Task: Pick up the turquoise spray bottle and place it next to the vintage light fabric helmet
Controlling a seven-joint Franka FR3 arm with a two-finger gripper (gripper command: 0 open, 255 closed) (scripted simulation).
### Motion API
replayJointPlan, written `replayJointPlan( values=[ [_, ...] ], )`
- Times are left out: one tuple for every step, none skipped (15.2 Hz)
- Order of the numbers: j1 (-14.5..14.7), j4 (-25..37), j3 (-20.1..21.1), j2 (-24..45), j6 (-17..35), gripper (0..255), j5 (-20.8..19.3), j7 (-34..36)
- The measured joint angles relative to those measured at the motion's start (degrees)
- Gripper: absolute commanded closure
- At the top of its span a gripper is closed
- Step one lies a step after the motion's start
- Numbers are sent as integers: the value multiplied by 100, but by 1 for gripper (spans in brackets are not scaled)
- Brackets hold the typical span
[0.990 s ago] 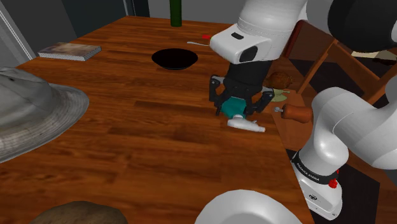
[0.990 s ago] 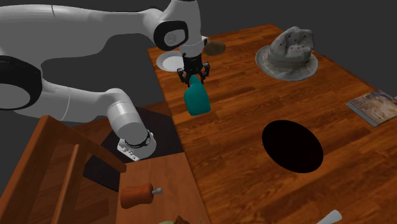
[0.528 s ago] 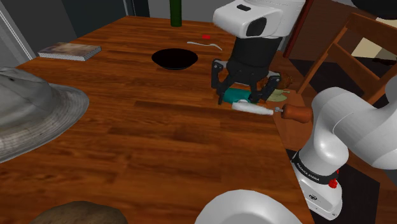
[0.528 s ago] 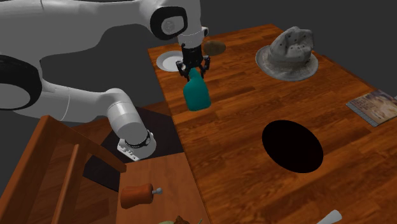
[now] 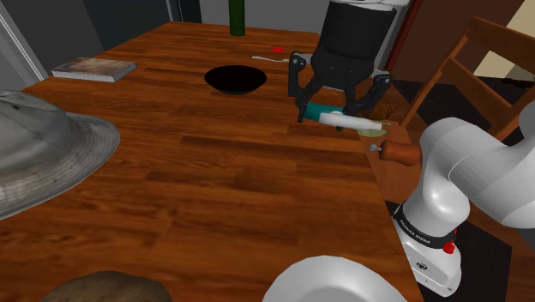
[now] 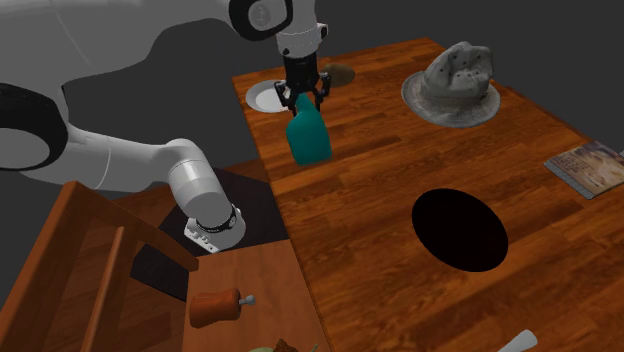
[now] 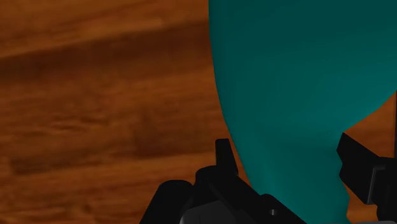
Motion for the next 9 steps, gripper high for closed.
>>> replayJointPlan(
  values=[
    [-1,104,-2,13,-90,255,0,-11],
    [-2,212,-6,45,-165,255,0,-23],
    [-2,280,-7,62,-216,255,0,-28],
    [0,388,-1,96,-290,255,5,-28],
    [-2,462,-4,103,-357,255,4,-38],
    [3,573,7,142,-430,255,12,-33],
    [1,677,0,173,-502,255,10,-47],
    [1,749,2,184,-563,255,12,-50],
    [2,832,4,201,-630,255,13,-55]
  ],
)
